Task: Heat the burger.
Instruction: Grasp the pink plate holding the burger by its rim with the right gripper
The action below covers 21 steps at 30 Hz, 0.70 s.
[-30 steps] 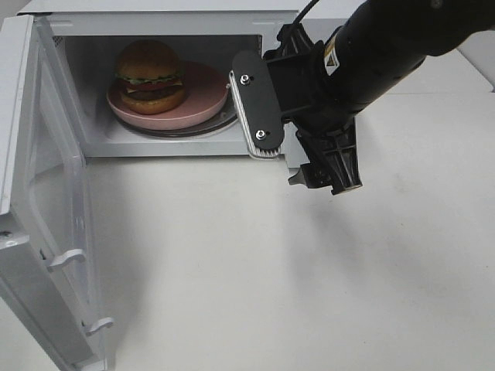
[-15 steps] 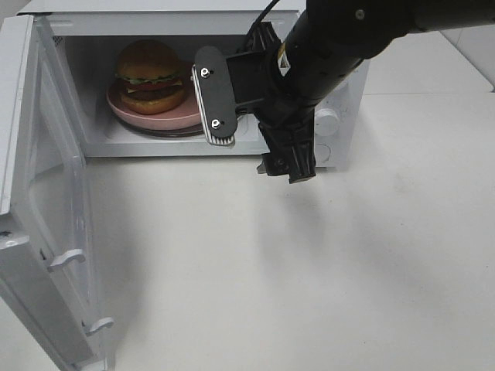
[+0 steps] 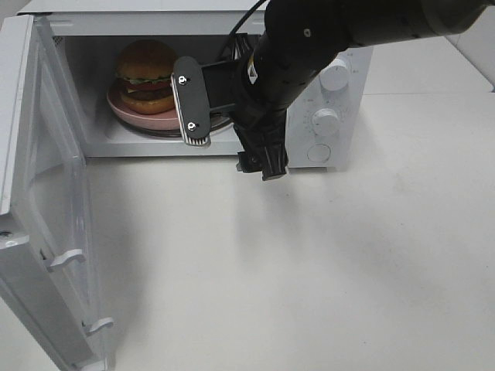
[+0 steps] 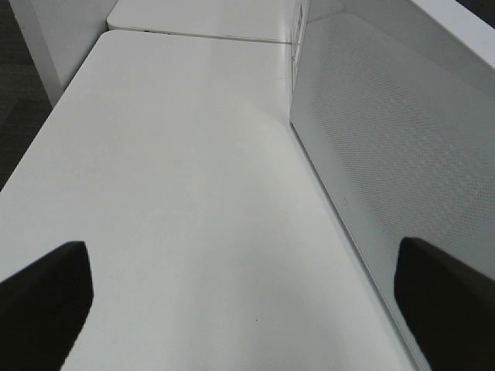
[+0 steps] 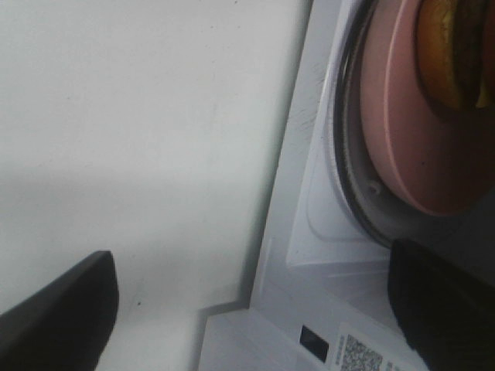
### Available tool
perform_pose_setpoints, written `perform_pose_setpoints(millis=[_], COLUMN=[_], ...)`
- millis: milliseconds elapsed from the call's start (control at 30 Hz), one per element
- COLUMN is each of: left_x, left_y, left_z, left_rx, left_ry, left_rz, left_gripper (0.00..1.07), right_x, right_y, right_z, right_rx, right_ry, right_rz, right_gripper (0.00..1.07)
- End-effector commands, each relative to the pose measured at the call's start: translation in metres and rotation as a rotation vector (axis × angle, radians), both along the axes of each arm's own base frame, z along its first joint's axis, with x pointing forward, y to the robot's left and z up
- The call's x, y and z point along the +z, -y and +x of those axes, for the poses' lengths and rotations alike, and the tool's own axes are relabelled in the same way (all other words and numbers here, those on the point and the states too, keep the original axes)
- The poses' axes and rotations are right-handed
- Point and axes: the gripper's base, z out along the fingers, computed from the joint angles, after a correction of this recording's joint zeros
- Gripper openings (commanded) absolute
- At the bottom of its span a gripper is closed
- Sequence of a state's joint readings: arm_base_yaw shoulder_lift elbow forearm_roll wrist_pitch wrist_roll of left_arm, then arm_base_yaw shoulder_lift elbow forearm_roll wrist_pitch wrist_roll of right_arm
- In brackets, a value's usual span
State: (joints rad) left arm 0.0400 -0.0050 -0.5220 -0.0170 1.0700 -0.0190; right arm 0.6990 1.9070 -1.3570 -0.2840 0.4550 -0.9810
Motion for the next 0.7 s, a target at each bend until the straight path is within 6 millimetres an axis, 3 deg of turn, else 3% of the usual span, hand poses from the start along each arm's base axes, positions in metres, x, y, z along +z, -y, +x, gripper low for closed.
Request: perform_pose_setpoints(millis=[33, 700], left_x=[-0.001, -0.001], left_y=[0.000, 0.000], left_z=[-0.002, -0.002], left_rx=[-0.004, -0.004], left_ry=[0.015, 0.015], left_rz=[0.000, 0.000], left_gripper=[0.98, 0.98], right_x=[0.000, -0.035], right_y=[-0.006, -0.046], right_z=[0.006, 0.043], right_rx=[0.004, -0.006], right_ry=[0.027, 0.018], right_rz=[0.029, 0.055], right_gripper=[0.90, 0.86])
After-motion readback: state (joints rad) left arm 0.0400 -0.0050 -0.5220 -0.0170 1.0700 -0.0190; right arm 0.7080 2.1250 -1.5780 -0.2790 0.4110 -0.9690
